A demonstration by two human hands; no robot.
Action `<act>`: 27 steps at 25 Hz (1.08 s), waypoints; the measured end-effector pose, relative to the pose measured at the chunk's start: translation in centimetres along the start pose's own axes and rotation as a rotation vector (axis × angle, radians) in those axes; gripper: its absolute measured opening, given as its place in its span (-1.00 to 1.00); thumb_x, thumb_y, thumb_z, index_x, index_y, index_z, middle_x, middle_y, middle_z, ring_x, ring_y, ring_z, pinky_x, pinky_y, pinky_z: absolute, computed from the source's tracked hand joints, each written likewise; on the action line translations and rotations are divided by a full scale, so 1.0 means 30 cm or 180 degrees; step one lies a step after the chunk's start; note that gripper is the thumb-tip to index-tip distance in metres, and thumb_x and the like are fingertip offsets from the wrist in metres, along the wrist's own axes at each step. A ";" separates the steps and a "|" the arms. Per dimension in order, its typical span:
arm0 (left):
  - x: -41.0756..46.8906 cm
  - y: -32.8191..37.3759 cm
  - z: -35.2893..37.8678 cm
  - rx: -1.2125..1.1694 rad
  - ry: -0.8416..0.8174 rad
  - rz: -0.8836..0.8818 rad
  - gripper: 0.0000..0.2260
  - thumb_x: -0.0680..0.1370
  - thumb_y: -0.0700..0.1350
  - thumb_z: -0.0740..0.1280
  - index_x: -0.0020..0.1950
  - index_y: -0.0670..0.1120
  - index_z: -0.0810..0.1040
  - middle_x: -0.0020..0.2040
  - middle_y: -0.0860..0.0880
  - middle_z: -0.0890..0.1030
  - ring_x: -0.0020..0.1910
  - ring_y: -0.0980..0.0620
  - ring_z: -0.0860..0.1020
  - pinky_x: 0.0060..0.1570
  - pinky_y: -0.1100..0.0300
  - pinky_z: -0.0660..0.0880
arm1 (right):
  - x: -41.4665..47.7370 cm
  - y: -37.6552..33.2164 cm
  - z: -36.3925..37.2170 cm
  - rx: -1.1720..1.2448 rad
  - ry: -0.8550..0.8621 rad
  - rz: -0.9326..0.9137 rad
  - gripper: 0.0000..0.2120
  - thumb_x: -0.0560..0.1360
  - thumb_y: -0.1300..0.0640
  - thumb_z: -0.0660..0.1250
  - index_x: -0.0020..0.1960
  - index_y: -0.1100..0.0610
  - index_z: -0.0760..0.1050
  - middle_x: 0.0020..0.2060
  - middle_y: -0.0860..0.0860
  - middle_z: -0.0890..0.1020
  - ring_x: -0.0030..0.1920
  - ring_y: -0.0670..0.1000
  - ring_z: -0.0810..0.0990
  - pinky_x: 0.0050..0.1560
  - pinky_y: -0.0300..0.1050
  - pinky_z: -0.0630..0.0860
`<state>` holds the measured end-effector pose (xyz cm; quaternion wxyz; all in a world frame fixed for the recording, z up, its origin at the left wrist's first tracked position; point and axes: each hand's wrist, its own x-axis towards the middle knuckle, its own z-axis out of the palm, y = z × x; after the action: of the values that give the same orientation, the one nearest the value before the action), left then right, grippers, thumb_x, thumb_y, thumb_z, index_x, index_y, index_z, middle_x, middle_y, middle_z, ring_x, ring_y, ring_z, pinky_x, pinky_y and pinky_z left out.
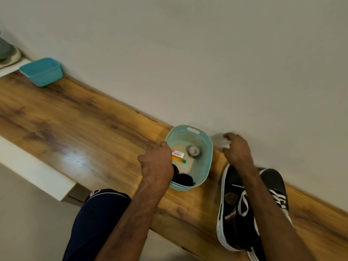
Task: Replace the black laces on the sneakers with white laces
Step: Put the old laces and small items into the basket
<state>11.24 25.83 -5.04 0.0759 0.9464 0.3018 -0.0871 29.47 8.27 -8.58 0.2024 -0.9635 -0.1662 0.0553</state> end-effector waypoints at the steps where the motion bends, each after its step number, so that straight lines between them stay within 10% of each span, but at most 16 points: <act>1: 0.000 0.000 0.001 0.0014 -0.0003 0.0003 -0.54 0.53 -0.18 0.37 0.38 -0.13 0.28 0.26 -0.09 0.48 0.16 -0.04 0.53 -0.14 0.11 0.33 | -0.002 0.014 0.025 -0.0262 -0.0459 -0.0081 -0.44 0.42 0.25 0.49 0.39 0.14 0.44 0.27 0.14 0.53 0.25 0.18 0.52 0.25 0.00 0.42; 4: -0.004 0.000 0.003 0.0037 -0.0011 0.0000 -0.53 0.54 -0.18 0.36 0.40 -0.12 0.26 0.27 -0.09 0.48 0.17 -0.03 0.52 -0.14 0.10 0.33 | -0.026 0.019 0.107 -0.0669 -0.1026 -0.0465 -0.42 0.42 0.19 0.46 0.40 0.06 0.40 0.19 0.14 0.54 0.19 0.21 0.53 0.14 0.05 0.47; 10: -0.001 -0.006 0.000 0.0028 -0.0020 -0.0001 -0.51 0.54 -0.18 0.36 0.40 -0.11 0.24 0.26 -0.08 0.49 0.18 -0.05 0.52 -0.12 0.09 0.32 | -0.074 0.028 0.041 -0.0424 -0.0272 -0.0101 -0.44 0.44 0.20 0.44 0.38 0.11 0.32 0.19 0.17 0.51 0.11 0.22 0.54 0.02 0.04 0.49; 16: -0.005 0.001 0.003 0.0026 0.0042 -0.0021 -0.50 0.53 -0.18 0.38 0.40 -0.10 0.24 0.26 -0.07 0.50 0.18 -0.04 0.52 -0.11 0.10 0.32 | -0.082 -0.117 -0.132 0.1542 0.0358 0.0081 -0.40 0.35 0.08 0.54 0.23 0.03 0.26 0.09 0.09 0.52 0.00 0.08 0.57 -0.16 -0.17 0.46; 21: -0.008 -0.004 0.006 -0.0009 0.0075 0.0013 -0.50 0.52 -0.18 0.38 0.39 -0.09 0.25 0.25 -0.07 0.50 0.17 -0.04 0.53 -0.10 0.09 0.37 | -0.077 -0.249 -0.058 0.2041 -0.0097 -0.0261 -0.43 0.40 0.08 0.53 0.21 -0.03 0.22 -0.06 0.00 0.60 -0.15 -0.08 0.62 -0.18 -0.24 0.52; 27: 0.000 -0.004 -0.033 -0.0538 0.0502 0.0076 -0.53 0.53 -0.12 0.38 0.39 -0.08 0.28 0.28 -0.06 0.45 0.20 -0.05 0.48 0.00 0.04 0.47 | -0.109 -0.258 0.058 0.2851 -0.0597 -0.0063 -0.41 0.31 -0.09 0.58 0.18 -0.07 0.31 0.05 0.07 0.65 0.02 0.06 0.67 0.05 0.11 0.63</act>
<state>11.29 26.11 -4.08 0.1325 0.9440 0.3018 0.0144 23.80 14.48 -6.86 0.5836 -0.7703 -0.1528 0.2067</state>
